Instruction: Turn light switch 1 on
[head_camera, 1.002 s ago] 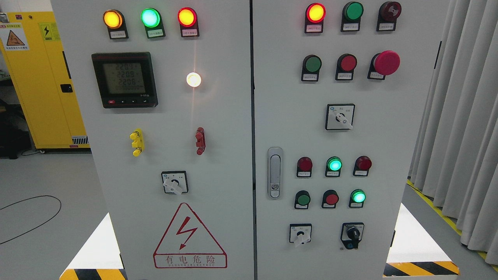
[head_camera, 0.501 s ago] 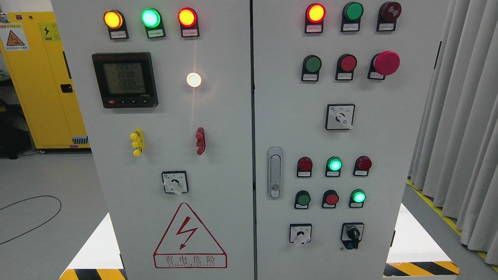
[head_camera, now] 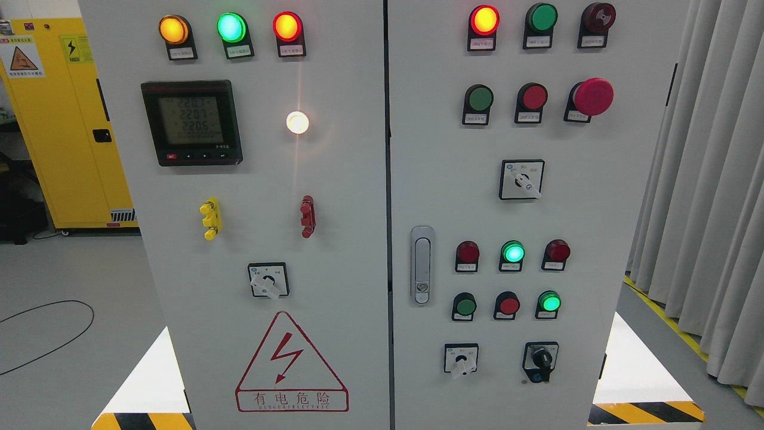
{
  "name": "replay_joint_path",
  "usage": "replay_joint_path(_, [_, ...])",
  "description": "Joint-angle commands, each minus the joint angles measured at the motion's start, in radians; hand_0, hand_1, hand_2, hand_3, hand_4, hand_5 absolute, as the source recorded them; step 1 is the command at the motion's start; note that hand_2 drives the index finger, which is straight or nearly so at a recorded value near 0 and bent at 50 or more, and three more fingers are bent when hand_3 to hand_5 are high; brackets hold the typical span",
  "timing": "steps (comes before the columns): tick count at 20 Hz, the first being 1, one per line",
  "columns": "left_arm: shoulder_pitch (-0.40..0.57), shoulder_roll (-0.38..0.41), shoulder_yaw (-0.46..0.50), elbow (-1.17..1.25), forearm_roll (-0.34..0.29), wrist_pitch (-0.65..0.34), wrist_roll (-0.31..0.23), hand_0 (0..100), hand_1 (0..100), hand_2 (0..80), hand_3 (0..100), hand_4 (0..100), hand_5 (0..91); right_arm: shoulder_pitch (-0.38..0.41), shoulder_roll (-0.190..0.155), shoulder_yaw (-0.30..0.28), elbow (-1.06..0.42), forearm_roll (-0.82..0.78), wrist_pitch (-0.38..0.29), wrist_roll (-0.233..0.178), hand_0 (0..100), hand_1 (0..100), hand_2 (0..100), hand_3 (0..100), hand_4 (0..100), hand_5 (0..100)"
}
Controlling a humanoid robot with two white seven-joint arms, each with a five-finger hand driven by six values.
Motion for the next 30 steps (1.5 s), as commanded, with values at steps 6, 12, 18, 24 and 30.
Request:
replay_joint_path(6, [-0.013,-0.01,-0.014,0.543,-0.008,0.442,-0.137,29,10,0.0,10,17,0.0,0.0,0.0,0.0,0.0,-0.001,0.0,0.0,0,50,4,0,0,0])
replay_joint_path(12, [-0.098,-0.014,-0.051,0.672,-0.005,0.615,-0.126,32,8,0.0,0,0,0.0,0.0,0.0,0.0,0.0,0.0,0.0,0.0,0,50,4,0,0,0])
replay_joint_path(18, [-0.164,-0.038,-0.053,0.809,-0.005,0.618,-0.14,34,4,0.0,0,0,0.0,0.0,0.0,0.0,0.0,0.0,0.0,0.0,0,50,4,0,0,0])
replay_joint_path(24, [-0.207,-0.035,-0.146,0.893,-0.017,0.62,-0.132,34,5,0.0,0,0,0.0,0.0,0.0,0.0,0.0,0.0,0.0,0.0,0,50,4,0,0,0])
replay_joint_path(30, [-0.235,-0.035,-0.172,0.892,-0.003,0.615,-0.056,36,0,0.0,0,0,0.0,0.0,0.0,0.0,0.0,0.0,0.0,0.0,0,50,4,0,0,0])
